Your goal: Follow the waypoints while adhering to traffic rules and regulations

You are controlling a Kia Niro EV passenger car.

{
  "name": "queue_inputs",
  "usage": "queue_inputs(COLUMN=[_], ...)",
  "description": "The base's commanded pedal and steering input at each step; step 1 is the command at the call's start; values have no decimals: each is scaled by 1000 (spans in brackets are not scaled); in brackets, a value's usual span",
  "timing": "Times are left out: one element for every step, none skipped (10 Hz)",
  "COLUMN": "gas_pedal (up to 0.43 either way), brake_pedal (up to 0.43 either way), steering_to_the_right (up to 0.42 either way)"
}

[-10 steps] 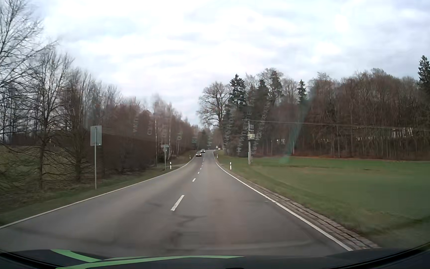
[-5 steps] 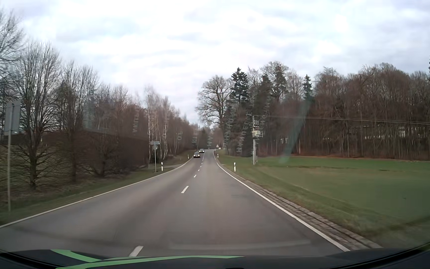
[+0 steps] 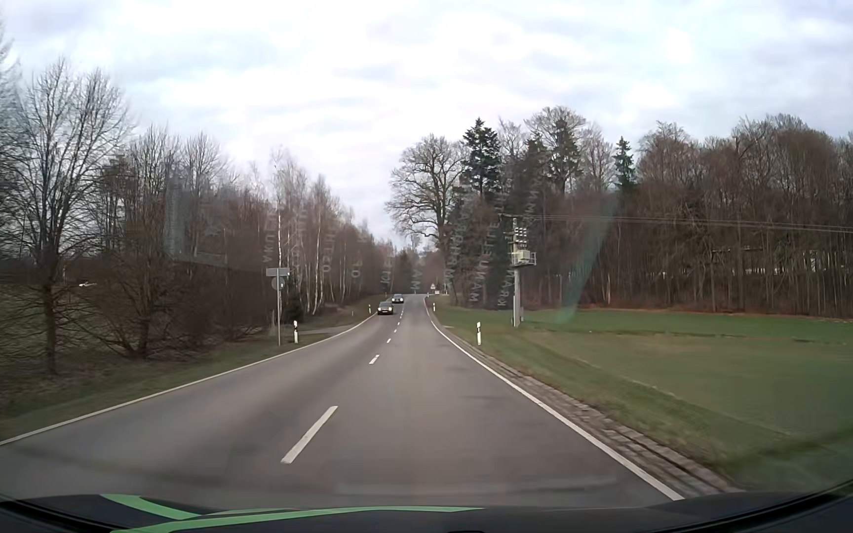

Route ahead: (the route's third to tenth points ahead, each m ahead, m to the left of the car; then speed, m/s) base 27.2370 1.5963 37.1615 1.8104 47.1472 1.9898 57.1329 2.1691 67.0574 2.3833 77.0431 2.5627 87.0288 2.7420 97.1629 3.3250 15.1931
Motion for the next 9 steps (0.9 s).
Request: queue_inputs(gas_pedal=[197,197,197,197,197,197,197,197,197], brake_pedal=[0,0,0,0,0,0,0,0,0], steering_to_the_right=[-2,-2,-2,-2,-3,-3,-4,-3,-3])
